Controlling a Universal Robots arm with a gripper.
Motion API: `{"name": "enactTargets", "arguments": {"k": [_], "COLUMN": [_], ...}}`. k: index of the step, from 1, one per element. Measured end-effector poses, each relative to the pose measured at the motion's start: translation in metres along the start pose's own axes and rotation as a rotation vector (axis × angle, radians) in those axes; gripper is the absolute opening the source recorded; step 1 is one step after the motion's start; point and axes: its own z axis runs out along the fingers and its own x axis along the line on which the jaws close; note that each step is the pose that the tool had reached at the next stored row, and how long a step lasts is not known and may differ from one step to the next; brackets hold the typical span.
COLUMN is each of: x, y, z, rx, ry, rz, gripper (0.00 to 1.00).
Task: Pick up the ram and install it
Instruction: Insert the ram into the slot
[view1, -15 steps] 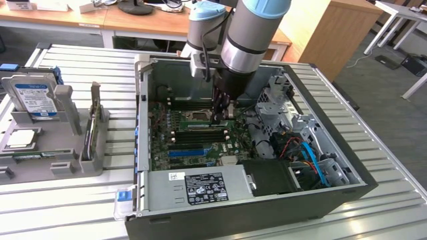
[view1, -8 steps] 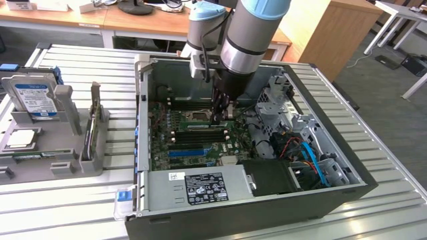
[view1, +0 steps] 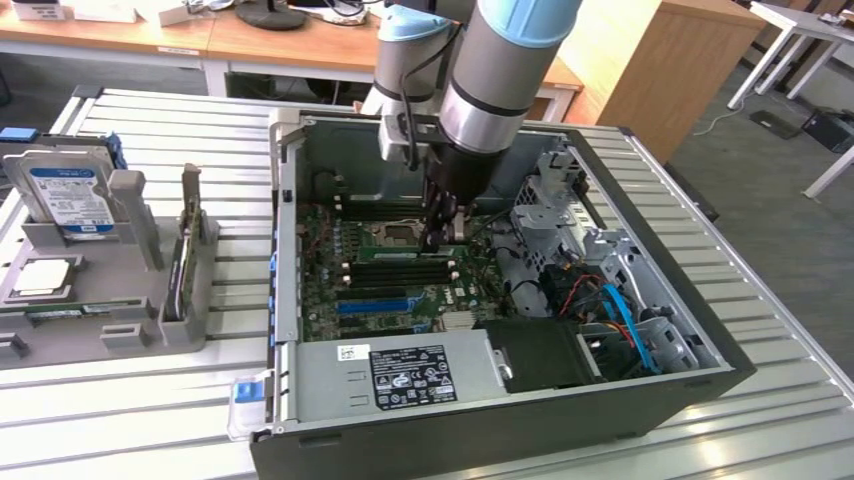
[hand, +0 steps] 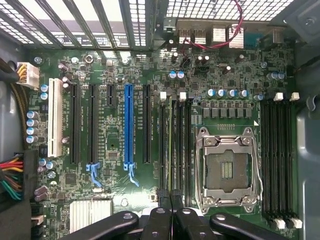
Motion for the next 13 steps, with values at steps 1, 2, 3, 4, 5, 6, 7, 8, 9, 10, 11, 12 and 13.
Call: {"name": "enactTargets", "arguments": {"k": [1, 2, 3, 4, 5, 6, 7, 8, 9, 10, 11, 12, 13], "x": [0.0, 0.0, 0.0, 0.0, 0.0001, 0.0001, 0.0001, 0.0001, 0.0001, 0.0001, -0.0002, -0.0009, -0.0016], "y": [0.0, -0.0001, -0.0001, -0.0001, -0.0002, -0.0002, -0.0002, -0.0002, -0.0002, -0.0002, -0.0001, 0.0003, 0.0009], "z": [0.0007, 0.0013, 0.002, 0.0027, 0.0033, 0.0038, 0.0038, 0.0039, 0.0039, 0.0039, 0.0041, 0.0044, 0.0046], "rx": [0.0001, 0.0003, 0.0004, 0.0005, 0.0007, 0.0008, 0.0007, 0.0008, 0.0008, 0.0008, 0.001, 0.0011, 0.0013], "ry": [-0.0001, -0.0001, -0.0001, -0.0002, -0.0002, -0.0001, 0.0, 0.0, 0.0, 0.0001, -0.0003, -0.0004, -0.0003], "rz": [0.0, 0.001, 0.001, 0.001, 0.002, 0.002, 0.002, 0.002, 0.002, 0.002, 0.002, 0.002, 0.002], "gripper": [0.11, 0.11, 0.11, 0.11, 0.11, 0.11, 0.11, 0.11, 0.11, 0.11, 0.11, 0.11, 0.11]}}
